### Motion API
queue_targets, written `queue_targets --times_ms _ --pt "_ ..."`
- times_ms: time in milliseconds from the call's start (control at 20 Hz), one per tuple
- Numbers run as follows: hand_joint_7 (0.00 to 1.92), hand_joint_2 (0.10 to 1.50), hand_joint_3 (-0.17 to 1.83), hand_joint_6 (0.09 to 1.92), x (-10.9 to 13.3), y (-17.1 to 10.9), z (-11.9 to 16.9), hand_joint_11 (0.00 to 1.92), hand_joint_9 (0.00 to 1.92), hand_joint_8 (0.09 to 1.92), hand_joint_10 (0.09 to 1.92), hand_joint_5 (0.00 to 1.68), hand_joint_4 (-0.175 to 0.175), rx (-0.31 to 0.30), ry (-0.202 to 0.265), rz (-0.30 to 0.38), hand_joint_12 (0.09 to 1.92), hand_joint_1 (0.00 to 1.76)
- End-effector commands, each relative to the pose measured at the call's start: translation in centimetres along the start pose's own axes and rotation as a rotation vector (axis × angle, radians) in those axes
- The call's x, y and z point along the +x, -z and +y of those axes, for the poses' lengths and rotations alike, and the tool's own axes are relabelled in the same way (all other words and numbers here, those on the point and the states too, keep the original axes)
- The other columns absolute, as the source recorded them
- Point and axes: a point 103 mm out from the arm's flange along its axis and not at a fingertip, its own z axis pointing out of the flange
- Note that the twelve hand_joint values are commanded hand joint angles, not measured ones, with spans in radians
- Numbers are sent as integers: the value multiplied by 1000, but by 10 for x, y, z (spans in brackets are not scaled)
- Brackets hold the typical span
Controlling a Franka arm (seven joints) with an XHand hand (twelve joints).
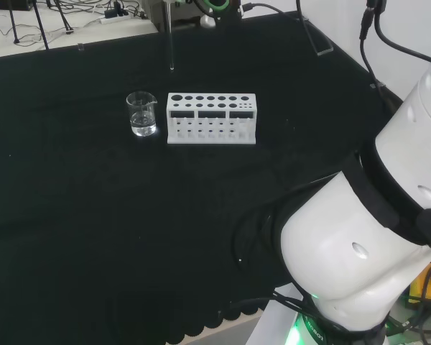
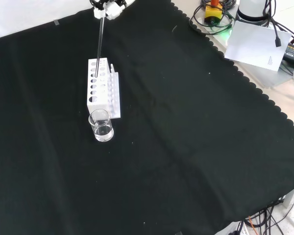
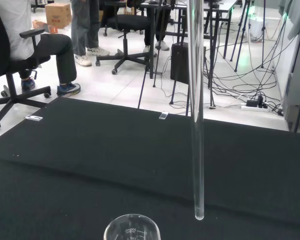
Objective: Stir in the beaker to the left of the white test tube rack with the glass rod.
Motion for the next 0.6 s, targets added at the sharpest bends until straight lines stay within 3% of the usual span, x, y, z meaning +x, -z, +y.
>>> queue_targets --times_ms 50,200,600 --pt "1044 1180 -175 661 2 -2 -2 1635 1597 1248 1026 1032 -175 14 13 8 777 1289" --pt "1044 1180 -175 658 6 -1 2 1635 1598 1247 1025 1034 -175 14 22 21 779 1290" --pt "1046 1179 -175 653 40 -1 23 1635 1601 1244 1023 1037 -175 -1 101 64 784 1290"
